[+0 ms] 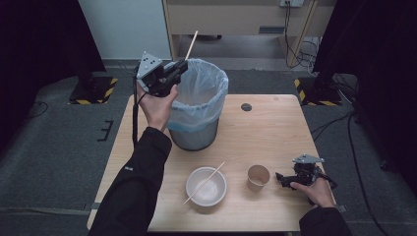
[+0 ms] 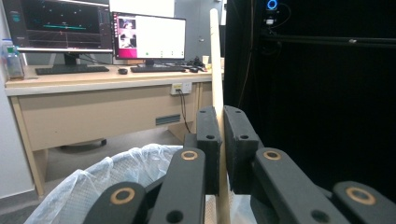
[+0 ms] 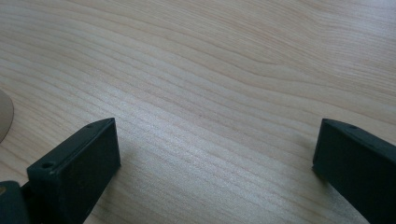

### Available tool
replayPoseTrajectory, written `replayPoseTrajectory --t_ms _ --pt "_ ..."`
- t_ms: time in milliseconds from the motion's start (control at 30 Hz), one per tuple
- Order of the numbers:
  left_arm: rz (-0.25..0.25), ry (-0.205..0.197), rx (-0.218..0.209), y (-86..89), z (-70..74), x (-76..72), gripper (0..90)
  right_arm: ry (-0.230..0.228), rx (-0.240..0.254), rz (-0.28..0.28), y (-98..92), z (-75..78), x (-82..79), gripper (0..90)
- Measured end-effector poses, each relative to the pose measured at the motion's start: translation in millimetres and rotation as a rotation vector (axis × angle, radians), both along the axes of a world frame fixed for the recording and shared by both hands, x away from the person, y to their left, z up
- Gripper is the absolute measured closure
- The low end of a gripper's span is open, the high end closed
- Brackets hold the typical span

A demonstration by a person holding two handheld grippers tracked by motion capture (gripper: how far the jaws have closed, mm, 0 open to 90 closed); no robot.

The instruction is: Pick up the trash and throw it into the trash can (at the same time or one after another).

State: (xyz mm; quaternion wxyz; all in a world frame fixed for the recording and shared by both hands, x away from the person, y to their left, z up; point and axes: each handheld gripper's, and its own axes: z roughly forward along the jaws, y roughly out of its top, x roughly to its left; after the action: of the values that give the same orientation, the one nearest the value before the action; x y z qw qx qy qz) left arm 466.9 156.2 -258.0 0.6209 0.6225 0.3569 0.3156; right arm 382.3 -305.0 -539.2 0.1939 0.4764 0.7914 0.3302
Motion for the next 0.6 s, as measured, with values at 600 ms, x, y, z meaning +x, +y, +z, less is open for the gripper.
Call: replayPoseTrajectory --t_ms 600 --pt "0.019 0.056 0.011 0.9 4.2 10.0 70.0 -0.002 0.002 0.009 1.3 -0.1 -0.3 1.1"
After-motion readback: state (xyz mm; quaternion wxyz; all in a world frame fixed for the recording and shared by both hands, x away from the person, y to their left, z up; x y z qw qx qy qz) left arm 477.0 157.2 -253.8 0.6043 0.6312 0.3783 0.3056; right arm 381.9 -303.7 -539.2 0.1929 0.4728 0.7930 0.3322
